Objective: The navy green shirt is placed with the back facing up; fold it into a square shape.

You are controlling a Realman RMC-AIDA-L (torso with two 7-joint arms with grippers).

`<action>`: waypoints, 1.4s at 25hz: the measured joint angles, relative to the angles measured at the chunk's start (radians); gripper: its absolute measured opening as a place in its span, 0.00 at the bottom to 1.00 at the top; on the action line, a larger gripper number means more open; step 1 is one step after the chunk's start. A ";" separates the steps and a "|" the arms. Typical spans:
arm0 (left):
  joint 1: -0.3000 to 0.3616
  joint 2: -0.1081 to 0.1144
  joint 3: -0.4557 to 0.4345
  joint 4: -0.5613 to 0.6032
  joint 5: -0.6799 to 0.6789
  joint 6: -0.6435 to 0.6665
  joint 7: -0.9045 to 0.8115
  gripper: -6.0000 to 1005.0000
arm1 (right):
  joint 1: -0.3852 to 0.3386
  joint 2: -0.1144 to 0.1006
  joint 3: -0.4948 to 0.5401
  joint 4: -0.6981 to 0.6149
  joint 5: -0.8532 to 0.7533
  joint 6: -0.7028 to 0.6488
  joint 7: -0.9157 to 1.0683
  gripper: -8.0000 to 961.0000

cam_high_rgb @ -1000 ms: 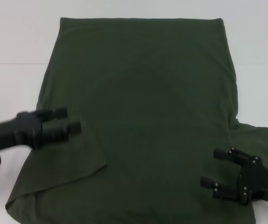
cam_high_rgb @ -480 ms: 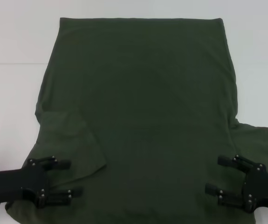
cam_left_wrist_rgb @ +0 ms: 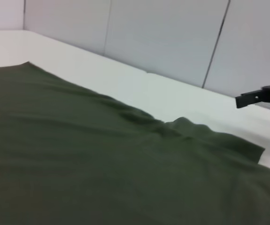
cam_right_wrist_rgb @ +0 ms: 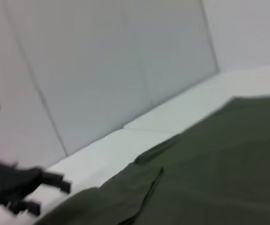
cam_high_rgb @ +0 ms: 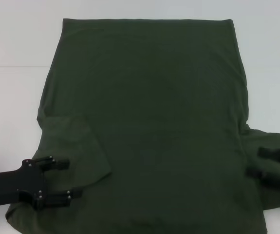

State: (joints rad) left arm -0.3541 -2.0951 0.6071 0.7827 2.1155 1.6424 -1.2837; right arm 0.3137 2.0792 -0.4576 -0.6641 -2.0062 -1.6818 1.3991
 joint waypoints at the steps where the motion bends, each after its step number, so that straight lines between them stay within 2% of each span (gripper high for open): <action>1: -0.001 0.000 0.000 0.001 -0.001 0.007 0.000 0.85 | 0.000 -0.006 0.001 -0.040 -0.006 -0.006 0.098 0.95; 4: -0.005 0.000 -0.001 0.002 -0.001 0.018 0.001 0.85 | 0.001 -0.039 0.002 -0.127 -0.019 -0.021 0.403 0.95; 8: -0.011 0.003 -0.001 0.003 -0.002 0.033 0.006 0.85 | 0.026 -0.118 0.012 -0.137 -0.092 -0.026 0.827 0.95; 11: -0.016 0.007 -0.001 0.003 -0.002 0.038 0.009 0.85 | 0.043 -0.160 0.028 -0.118 -0.121 -0.047 1.005 0.95; 14: -0.023 0.007 -0.001 0.003 -0.002 0.038 0.013 0.85 | 0.061 -0.186 0.030 -0.133 -0.178 -0.051 1.095 0.95; 19: -0.030 0.008 -0.014 0.004 -0.002 0.029 0.014 0.85 | 0.119 -0.198 0.034 -0.187 -0.375 -0.057 1.186 0.95; 22: -0.033 0.008 -0.015 0.004 -0.002 0.031 0.014 0.85 | 0.150 -0.197 0.032 -0.221 -0.449 -0.059 1.221 0.95; 30: -0.031 0.008 -0.022 -0.001 -0.002 0.031 0.010 0.85 | 0.215 -0.184 0.009 -0.207 -0.563 -0.007 1.247 0.95; 35: -0.026 0.008 -0.039 0.000 -0.002 0.036 0.008 0.85 | 0.226 -0.175 -0.024 -0.170 -0.578 0.041 1.248 0.95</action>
State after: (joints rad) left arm -0.3806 -2.0875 0.5681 0.7827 2.1140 1.6783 -1.2756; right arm 0.5393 1.9041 -0.4818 -0.8338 -2.5838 -1.6407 2.6475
